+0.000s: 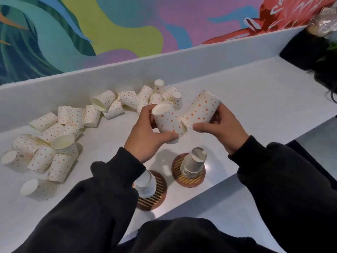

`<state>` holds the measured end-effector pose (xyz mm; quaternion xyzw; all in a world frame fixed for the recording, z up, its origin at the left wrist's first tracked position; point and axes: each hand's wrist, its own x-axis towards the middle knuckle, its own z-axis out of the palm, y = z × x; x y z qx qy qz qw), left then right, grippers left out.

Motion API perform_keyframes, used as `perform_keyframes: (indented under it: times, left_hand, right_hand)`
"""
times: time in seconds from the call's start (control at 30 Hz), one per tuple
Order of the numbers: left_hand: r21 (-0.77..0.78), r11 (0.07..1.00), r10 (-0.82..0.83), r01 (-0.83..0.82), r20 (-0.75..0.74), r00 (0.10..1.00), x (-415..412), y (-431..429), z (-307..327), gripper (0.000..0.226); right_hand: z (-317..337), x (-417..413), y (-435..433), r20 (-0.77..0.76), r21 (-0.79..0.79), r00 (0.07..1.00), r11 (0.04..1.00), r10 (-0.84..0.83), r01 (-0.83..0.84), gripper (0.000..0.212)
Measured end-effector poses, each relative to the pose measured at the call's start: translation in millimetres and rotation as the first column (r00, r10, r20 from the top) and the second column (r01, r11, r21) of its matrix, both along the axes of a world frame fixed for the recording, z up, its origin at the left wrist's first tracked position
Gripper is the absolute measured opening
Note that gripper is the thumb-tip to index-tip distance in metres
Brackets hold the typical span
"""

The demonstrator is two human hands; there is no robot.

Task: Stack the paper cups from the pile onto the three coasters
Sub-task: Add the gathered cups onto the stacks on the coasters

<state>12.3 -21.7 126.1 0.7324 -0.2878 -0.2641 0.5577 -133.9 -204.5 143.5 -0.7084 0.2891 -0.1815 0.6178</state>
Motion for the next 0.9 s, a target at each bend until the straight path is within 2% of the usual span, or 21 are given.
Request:
perform_keyframes:
  times: [0.17, 0.3, 0.47, 0.57, 0.7, 0.9]
  left_hand:
    - [0.083, 0.996, 0.015, -0.023, 0.087, 0.996, -32, 9, -10, 0.078]
    - [0.069, 0.994, 0.084, -0.09, 0.075, 0.994, -56, 13, -25, 0.074]
    - [-0.008, 0.988, 0.156, -0.156, 0.144, 0.977, -89, -6, -29, 0.073]
    - [-0.011, 0.992, 0.122, -0.123, 0.201, 0.972, -96, -20, -33, 0.072]
    - [0.083, 0.995, 0.023, -0.051, 0.315, 0.949, -100, -35, -46, 0.073]
    - [0.206, 0.979, -0.091, 0.015, 0.366, 0.926, -109, -42, -74, 0.07]
  right_hand:
    - [-47, -37, -4, -0.08, -0.159, 0.996, 0.986, 0.039, -0.051, 0.076]
    - [-82, -54, 0, -0.149, -0.238, 0.988, 0.968, 0.051, -0.086, 0.081]
    - [-118, -68, 4, -0.2, -0.225, 0.973, 0.961, 0.116, -0.161, 0.076]
    - [-132, -68, 8, -0.22, -0.216, 0.963, 0.955, 0.156, -0.204, 0.075]
    - [-148, -65, 8, -0.255, -0.149, 0.95, 0.964, 0.179, -0.221, 0.071]
    - [-162, -68, 6, -0.259, -0.151, 0.948, 0.962, 0.186, -0.23, 0.07]
